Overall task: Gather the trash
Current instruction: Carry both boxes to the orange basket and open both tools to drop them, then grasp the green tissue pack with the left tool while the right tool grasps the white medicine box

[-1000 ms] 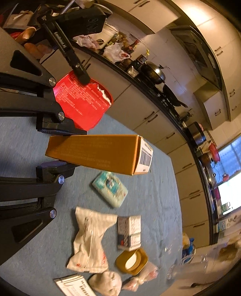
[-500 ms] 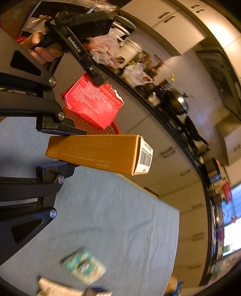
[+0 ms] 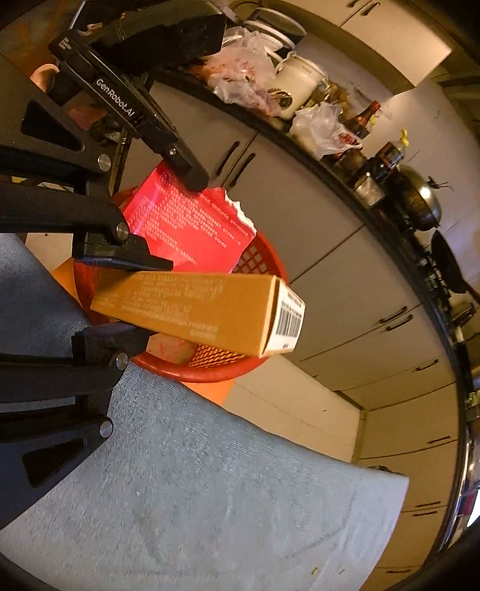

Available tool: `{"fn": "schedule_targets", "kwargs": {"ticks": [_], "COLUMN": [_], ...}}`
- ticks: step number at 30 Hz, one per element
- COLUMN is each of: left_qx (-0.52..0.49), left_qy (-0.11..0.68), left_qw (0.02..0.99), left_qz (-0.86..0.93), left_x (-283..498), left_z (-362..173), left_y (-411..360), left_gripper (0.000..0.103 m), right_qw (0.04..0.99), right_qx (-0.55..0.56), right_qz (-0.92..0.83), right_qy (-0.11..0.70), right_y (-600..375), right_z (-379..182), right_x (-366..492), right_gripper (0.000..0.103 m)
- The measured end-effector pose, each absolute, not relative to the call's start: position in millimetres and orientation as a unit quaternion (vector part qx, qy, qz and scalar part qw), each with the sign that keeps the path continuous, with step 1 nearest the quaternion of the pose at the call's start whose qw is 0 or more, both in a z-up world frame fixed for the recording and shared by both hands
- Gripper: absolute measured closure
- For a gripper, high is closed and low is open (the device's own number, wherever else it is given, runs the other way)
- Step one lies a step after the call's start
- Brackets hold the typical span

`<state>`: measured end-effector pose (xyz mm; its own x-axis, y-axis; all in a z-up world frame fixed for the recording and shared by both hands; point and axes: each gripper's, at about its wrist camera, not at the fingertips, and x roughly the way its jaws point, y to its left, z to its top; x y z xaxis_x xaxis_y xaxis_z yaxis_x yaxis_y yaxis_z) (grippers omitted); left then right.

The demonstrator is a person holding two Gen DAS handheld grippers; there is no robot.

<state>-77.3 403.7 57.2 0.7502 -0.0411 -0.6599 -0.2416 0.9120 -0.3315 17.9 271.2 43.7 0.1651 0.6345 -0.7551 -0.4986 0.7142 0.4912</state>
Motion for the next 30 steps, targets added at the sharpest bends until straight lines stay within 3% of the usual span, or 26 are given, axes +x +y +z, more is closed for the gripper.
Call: {"fn": "schedule_targets", "kwargs": {"ticks": [2, 4, 9, 19, 30], "left_qx": [-0.205, -0.205, -0.206, -0.152, -0.089], "left_qy": [0.348, 0.344, 0.334, 0.317, 0.364], "left_qw": [0.913, 0.915, 0.918, 0.936, 0.924], "left_qz": [0.053, 0.059, 0.059, 0.027, -0.075], "left_x": [-77.9, -81.0, -88.3, -99.4, -67.4], "left_z": [58.2, 60.4, 68.8, 93.1, 87.6], "left_y": [403.2, 401.0, 393.1, 326.0, 203.9], "left_gripper": [0.085, 0.071, 0.066, 0.044, 0.041], "right_qw": [0.76, 0.764, 0.773, 0.812, 0.837], "right_qx": [0.072, 0.074, 0.085, 0.118, 0.201], "right_qz": [0.37, 0.371, 0.373, 0.329, 0.25], "right_qy": [0.529, 0.524, 0.506, 0.468, 0.443], "right_y": [271.9, 267.4, 251.7, 168.3, 20.1], "right_z": [43.1, 45.2, 59.2, 81.2, 79.8], "right_x": [18.7, 17.9, 12.5, -12.2, -30.4], "right_gripper": [0.055, 0.055, 0.055, 0.049, 0.049]}}
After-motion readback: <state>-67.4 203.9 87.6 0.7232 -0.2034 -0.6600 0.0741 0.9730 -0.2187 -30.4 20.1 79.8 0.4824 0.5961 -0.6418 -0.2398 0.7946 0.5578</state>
